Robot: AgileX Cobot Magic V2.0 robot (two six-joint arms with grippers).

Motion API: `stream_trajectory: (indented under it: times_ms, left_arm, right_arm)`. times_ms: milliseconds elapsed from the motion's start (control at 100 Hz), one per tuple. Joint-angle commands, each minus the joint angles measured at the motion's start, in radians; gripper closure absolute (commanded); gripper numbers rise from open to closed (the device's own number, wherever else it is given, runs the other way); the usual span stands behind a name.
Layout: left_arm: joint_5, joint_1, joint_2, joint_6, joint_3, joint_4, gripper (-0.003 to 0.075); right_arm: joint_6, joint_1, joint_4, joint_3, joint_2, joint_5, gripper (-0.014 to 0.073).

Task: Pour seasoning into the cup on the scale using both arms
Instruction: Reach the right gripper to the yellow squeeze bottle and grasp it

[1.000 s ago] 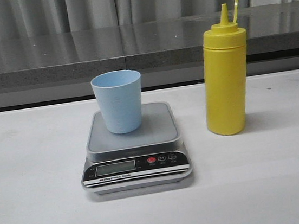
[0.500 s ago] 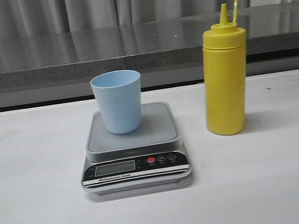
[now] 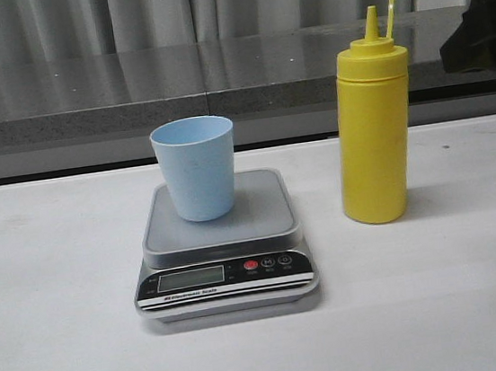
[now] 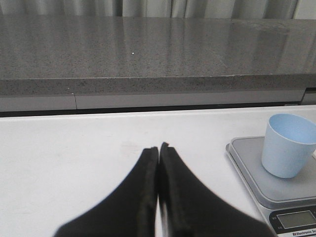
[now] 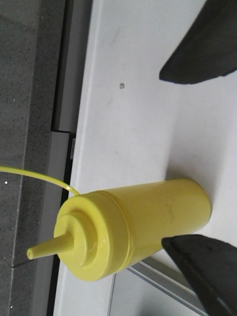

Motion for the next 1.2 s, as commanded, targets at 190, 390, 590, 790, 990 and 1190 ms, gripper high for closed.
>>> stream_trajectory:
  times_ms: [190, 390, 590, 790, 990, 1190]
  left_arm:
    - [-0.068, 0.002, 0.007, 0.001, -0.026, -0.002, 0.0740]
    - [-0.068, 0.002, 0.007, 0.001, -0.026, -0.002, 0.0740]
    - [-0.068, 0.002, 0.007, 0.001, -0.026, -0.002, 0.0740]
    - [-0.068, 0.002, 0.007, 0.001, -0.026, -0.002, 0.0740]
    - [-0.068, 0.002, 0.007, 0.001, -0.026, -0.002, 0.0740]
    - [-0.068, 0.002, 0.007, 0.001, -0.026, -0.002, 0.0740]
  right_arm:
    - [-0.005, 0.002, -0.085, 0.066, 0.122, -0.429, -0.0048]
    - [-0.005, 0.002, -0.146, 0.066, 0.259, -0.616, -0.0048]
    - [-0.005, 0.002, -0.146, 0.066, 0.364, -0.751, -0.0048]
    - [-0.005, 0.002, -0.150, 0.064, 0.452, -0.857, -0.0048]
    - [-0.005, 0.002, -0.175, 0.032, 0.515, -0.877, -0.0048]
    - [-0.005, 0.002, -0.199, -0.016, 0.544, -0.874, -0.0048]
